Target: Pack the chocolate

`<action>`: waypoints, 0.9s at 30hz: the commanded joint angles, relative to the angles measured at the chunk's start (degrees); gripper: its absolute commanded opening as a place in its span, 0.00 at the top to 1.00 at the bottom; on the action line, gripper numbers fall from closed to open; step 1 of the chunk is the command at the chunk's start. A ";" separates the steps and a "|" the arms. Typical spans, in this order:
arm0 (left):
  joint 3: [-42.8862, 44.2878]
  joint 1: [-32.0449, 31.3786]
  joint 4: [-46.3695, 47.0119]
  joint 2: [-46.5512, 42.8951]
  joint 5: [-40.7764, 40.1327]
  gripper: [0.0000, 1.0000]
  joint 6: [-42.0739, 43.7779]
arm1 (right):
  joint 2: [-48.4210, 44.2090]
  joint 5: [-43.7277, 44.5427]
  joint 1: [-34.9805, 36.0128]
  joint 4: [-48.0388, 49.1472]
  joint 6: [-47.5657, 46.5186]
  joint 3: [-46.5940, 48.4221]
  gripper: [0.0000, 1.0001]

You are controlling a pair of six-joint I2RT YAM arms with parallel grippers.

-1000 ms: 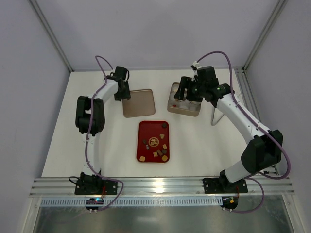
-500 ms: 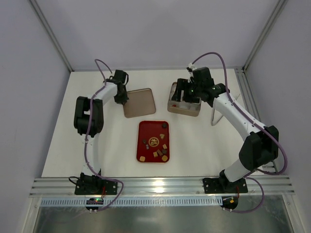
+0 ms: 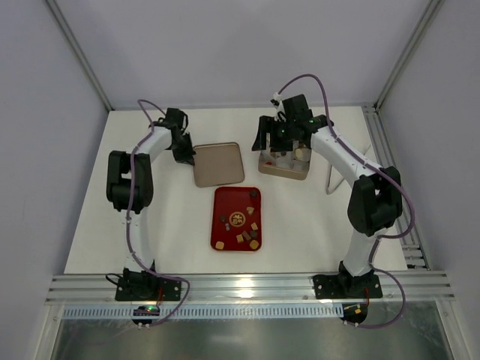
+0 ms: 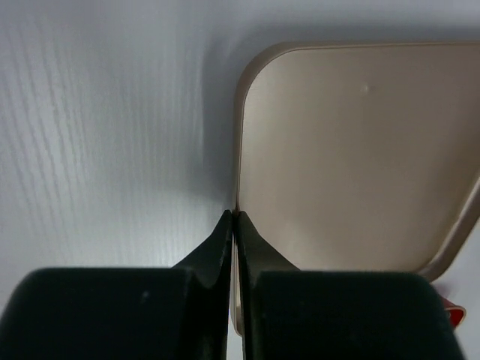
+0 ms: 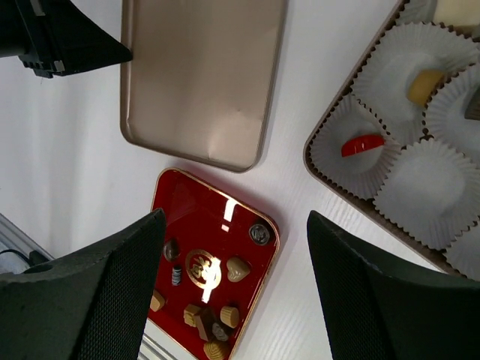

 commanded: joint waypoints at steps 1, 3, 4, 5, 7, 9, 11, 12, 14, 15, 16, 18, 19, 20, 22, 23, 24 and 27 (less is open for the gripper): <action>-0.42 2.55 -1.95 -6.86 5.05 1.00 1.02 | 3.22 -3.90 0.31 -0.05 -0.88 6.66 0.23; -0.95 3.60 -2.04 -7.74 7.07 1.00 1.46 | 5.16 -4.52 0.66 -0.84 -1.05 9.14 0.24; -1.56 3.87 -2.04 -8.53 7.43 1.00 1.46 | 6.91 -4.69 0.75 -1.72 -1.05 11.76 0.25; -1.74 4.13 -2.04 -8.89 8.04 1.00 1.46 | 7.97 -4.70 1.01 -2.16 -1.14 13.00 0.25; -2.27 4.75 -1.95 -9.41 8.83 1.00 1.64 | 11.04 -4.96 1.80 -3.74 -1.05 16.77 0.25; -2.45 5.45 -2.04 -9.50 10.76 1.00 1.46 | 12.64 -5.40 2.24 -4.36 -0.53 18.54 0.25; -2.80 5.89 -1.69 -9.77 12.69 1.00 1.11 | 14.57 -5.49 3.12 -4.19 0.18 19.87 0.25; -2.89 6.33 -1.69 -9.86 13.22 1.00 0.93 | 15.45 -5.57 3.64 -4.45 0.35 20.83 0.25; -2.97 6.68 -1.60 -9.86 14.19 1.00 0.93 | 17.72 -5.66 4.08 -4.80 0.71 21.80 0.26; -2.89 6.86 -1.51 -9.86 15.24 1.00 0.76 | 18.35 -5.57 4.26 -4.98 0.97 22.15 0.26; -2.97 7.12 -1.60 -9.86 15.43 1.00 0.84 | 18.88 -5.31 4.87 -5.07 1.06 22.68 0.26; -3.15 7.38 -1.25 -9.94 17.00 1.00 0.67 | 20.63 -4.87 5.40 -5.07 1.23 23.12 0.26; -3.24 7.47 -1.16 -10.03 17.27 1.00 0.58 | 21.25 -4.70 5.75 -5.15 1.15 23.91 0.26; -3.41 7.56 -1.16 -10.03 17.53 1.00 0.49 | 21.78 -4.26 5.84 -5.33 1.15 24.26 0.26; -3.59 8.09 -0.98 -10.65 18.41 1.00 0.40 | 23.01 -4.08 5.84 -5.59 1.23 24.62 0.27; -3.76 8.18 -0.98 -10.82 18.76 1.00 0.23 | 23.36 -3.91 5.84 -5.51 1.32 24.70 0.27; -3.94 8.18 -0.98 -11.08 19.11 1.00 0.23 | 24.06 -3.90 5.84 -5.51 1.32 24.88 0.27; -4.47 8.53 -0.54 -11.61 20.35 1.00 -0.03 | 24.86 -4.25 5.85 -5.16 1.67 25.32 0.27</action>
